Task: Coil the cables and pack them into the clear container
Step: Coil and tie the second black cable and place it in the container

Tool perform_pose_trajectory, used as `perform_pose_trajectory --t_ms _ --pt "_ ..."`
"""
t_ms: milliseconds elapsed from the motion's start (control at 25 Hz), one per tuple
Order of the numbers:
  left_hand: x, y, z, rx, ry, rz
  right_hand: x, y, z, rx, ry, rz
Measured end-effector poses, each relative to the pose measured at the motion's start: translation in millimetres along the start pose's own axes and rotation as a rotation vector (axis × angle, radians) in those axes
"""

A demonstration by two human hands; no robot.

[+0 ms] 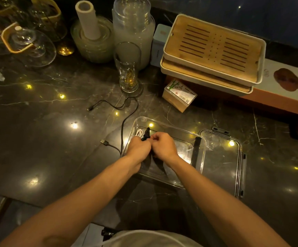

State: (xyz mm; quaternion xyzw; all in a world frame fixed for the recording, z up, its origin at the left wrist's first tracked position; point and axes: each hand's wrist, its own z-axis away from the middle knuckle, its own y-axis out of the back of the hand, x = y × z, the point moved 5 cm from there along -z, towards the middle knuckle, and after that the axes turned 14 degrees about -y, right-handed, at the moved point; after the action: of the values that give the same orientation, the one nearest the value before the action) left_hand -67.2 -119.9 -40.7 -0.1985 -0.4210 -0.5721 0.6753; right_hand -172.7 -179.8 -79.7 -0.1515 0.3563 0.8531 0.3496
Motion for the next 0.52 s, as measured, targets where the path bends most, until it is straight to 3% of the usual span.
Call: perform_pose_trajectory --t_ms 160,360,440,520 --pt "2.0 1.0 -3.3 -0.075 -0.045 -0.164 -6.2 5.7 1.9 0.059 0.072 0.125" --pt "14.6 8.2 6.1 -0.235 -0.224 -0.518 2.4 17.4 8.5 -0.044 0.036 -0.006" --pt "23.1 15.7 12.6 -0.316 -0.256 -0.496 -0.1 28.1 17.2 -0.075 0.028 -0.052" --pt "37.2 31.7 17.1 -0.29 -0.292 -0.319 -8.6 41.1 27.9 -0.094 0.055 -0.087"
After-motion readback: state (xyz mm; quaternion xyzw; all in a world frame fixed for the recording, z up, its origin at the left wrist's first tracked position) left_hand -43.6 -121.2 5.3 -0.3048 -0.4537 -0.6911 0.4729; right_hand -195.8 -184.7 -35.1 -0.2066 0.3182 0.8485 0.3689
